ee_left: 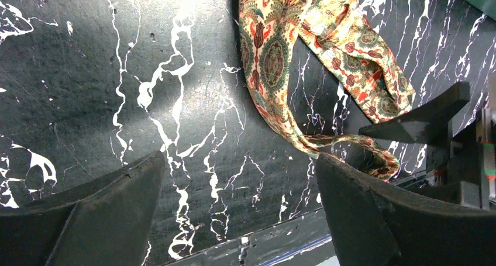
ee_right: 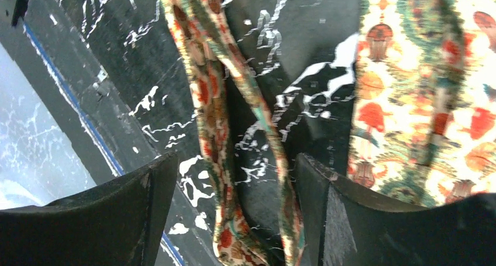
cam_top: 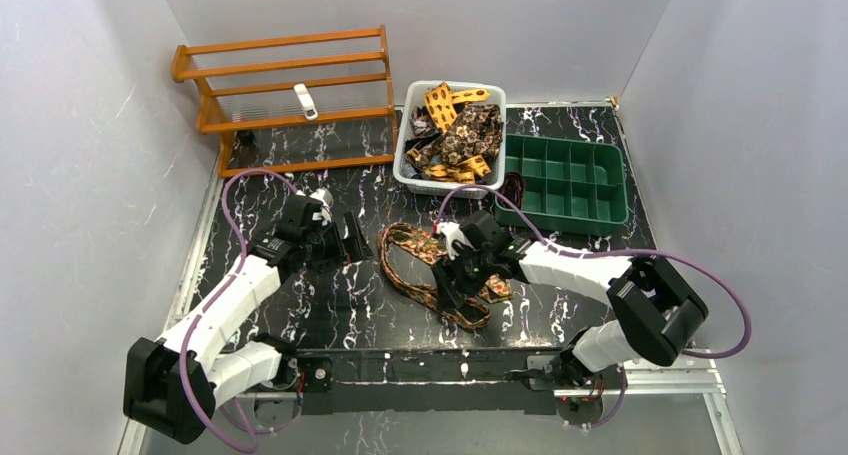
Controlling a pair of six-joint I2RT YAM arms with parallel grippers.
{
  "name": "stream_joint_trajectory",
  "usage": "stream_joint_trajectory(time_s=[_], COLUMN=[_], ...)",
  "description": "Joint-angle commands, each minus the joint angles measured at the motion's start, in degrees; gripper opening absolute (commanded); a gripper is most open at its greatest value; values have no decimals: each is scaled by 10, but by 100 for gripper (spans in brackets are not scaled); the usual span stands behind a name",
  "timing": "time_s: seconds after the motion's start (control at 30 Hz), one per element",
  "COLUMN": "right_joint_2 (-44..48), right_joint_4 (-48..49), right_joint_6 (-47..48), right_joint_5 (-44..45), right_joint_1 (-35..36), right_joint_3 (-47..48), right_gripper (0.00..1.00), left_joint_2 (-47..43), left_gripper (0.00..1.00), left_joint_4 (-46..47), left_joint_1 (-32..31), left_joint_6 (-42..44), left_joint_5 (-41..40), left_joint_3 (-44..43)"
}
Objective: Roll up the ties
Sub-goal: Flatten out the tie at the center of the board.
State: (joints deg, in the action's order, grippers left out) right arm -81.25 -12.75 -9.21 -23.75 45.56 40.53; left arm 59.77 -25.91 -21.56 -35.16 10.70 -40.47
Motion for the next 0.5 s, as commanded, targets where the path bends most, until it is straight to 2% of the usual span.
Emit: stream_joint_trajectory(time_s=[0.0, 0.27, 0.4, 0.47], right_joint_2=[6, 3, -23, -36], right_joint_4=[3, 14, 5, 11], right_joint_6=[19, -9, -24, -36], right_joint_5=[9, 68, 87, 64], right_joint_1=[44, 96, 108, 108], right_joint_3=[19, 4, 36, 61], right_gripper=[77, 52, 26, 21], left_joint_2=[-11, -13, -27, -40], left_gripper=[98, 98, 98, 98], left_joint_4=[-8, -12, -30, -49], left_joint_1=[-1, -1, -1, -1], left_joint_6=[6, 2, -8, -15], left_joint_5=[-16, -40, -87, -129], left_joint_3=[-7, -13, -22, -31])
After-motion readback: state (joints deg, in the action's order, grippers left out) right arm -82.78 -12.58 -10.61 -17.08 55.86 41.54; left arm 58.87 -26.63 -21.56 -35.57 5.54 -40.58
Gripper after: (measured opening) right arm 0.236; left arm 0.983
